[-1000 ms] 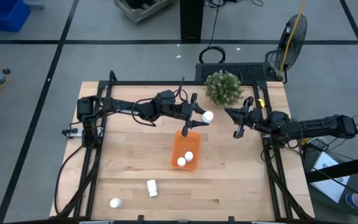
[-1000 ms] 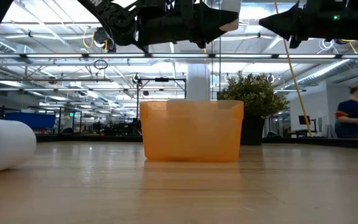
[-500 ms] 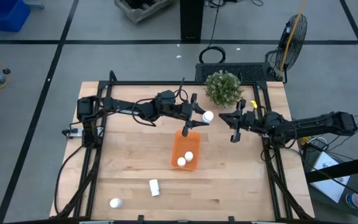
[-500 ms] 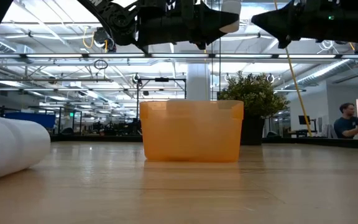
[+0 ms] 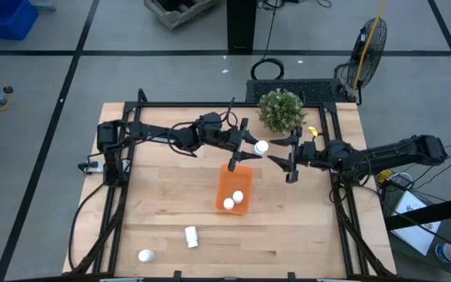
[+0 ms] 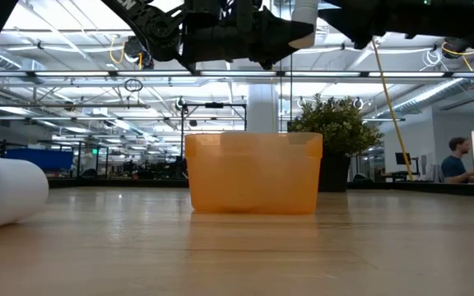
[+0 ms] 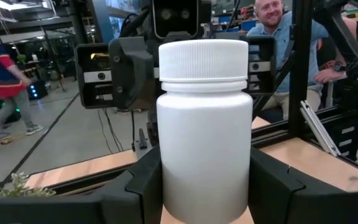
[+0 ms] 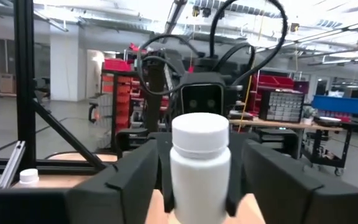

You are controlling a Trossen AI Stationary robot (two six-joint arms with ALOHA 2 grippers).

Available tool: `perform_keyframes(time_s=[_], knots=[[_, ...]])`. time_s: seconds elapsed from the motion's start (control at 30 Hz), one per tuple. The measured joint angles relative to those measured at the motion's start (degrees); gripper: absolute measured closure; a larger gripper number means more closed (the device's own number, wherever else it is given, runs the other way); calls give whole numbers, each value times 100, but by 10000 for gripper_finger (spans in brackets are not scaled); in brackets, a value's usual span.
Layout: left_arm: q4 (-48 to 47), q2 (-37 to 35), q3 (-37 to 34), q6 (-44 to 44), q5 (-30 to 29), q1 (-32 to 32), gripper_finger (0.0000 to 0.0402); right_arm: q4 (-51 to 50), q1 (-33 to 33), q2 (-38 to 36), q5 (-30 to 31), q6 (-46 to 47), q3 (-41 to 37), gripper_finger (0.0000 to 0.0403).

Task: Pick and place pill bottles into a basket
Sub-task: Adjust the white pill bottle in the orange container

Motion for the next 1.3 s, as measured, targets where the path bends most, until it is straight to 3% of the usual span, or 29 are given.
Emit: perform_keyframes(time_s=[0.13,0.57,0.63,0.73,1.03,1.1,1.3], knots=[[-35,0,0,0,5,-2,226,6,10,369,7,-9,196,161],[-177,0,0,-13,28,-2,226,14,-67,1044,17,-128,642,173],[-182,0,2,-13,33,-2,226,-34,-138,1073,-17,-72,642,189],[-185,0,2,31,67,2,226,-116,-231,1089,-211,-162,639,248],[-140,-7,4,4,-53,-34,229,-75,-266,1053,-444,-542,635,246],[-242,-65,4,-225,-82,12,204,-234,-253,1008,-459,-524,643,246],[-759,-460,-9,-694,-163,205,31,-560,-17,993,-334,-467,662,246]])
